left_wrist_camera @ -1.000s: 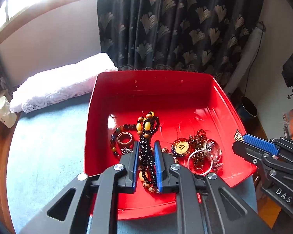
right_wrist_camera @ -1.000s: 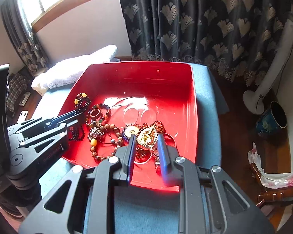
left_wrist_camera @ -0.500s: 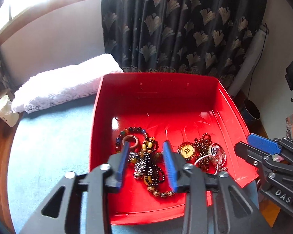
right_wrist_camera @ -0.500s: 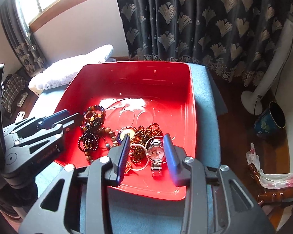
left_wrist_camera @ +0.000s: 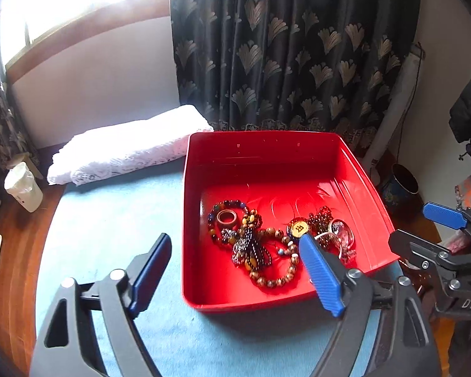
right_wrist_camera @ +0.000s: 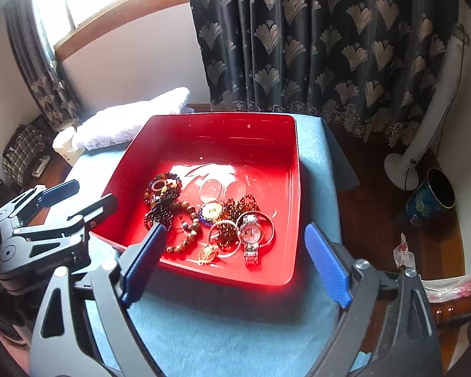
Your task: Organize jewelry
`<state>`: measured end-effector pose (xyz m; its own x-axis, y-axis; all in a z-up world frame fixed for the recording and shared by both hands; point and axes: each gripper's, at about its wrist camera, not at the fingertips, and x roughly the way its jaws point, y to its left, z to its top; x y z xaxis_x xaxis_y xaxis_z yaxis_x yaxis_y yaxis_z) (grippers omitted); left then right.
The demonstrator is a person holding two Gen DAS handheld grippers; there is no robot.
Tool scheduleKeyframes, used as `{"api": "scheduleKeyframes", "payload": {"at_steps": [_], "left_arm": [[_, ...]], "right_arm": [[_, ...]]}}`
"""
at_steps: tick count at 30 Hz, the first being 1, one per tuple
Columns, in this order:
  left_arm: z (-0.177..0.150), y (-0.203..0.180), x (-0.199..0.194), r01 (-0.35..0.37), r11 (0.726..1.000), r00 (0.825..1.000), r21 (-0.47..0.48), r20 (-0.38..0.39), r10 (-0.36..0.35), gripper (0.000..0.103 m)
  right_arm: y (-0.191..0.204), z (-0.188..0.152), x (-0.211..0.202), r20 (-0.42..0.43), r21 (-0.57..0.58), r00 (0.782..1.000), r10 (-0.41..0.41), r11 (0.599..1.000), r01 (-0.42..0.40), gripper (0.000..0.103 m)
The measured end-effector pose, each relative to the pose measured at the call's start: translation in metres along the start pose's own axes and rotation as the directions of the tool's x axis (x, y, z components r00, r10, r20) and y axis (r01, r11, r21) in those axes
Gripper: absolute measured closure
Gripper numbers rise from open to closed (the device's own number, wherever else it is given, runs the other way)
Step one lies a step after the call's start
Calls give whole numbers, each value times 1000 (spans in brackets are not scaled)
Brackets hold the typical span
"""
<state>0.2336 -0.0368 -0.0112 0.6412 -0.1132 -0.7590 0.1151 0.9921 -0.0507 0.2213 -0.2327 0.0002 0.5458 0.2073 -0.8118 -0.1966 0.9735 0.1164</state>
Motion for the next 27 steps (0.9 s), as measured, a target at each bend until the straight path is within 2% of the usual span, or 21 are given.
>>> {"api": "scheduleKeyframes", "payload": {"at_steps": [5, 14, 27], "left_arm": [[-8, 2, -18, -10, 1000, 1000, -1, 13, 10, 12], [-22, 5, -34, -15, 1000, 1000, -14, -2, 15, 11], [-32, 7, -45, -18, 1000, 1000, -25, -16, 18, 11]], "right_arm": [[2, -6, -11, -2, 8, 1000, 13, 1000, -13, 8], [4, -21, -28, -7, 15, 1000, 29, 999, -29, 6], [3, -32, -28, -41, 27, 999, 22, 999, -21, 6]]}}
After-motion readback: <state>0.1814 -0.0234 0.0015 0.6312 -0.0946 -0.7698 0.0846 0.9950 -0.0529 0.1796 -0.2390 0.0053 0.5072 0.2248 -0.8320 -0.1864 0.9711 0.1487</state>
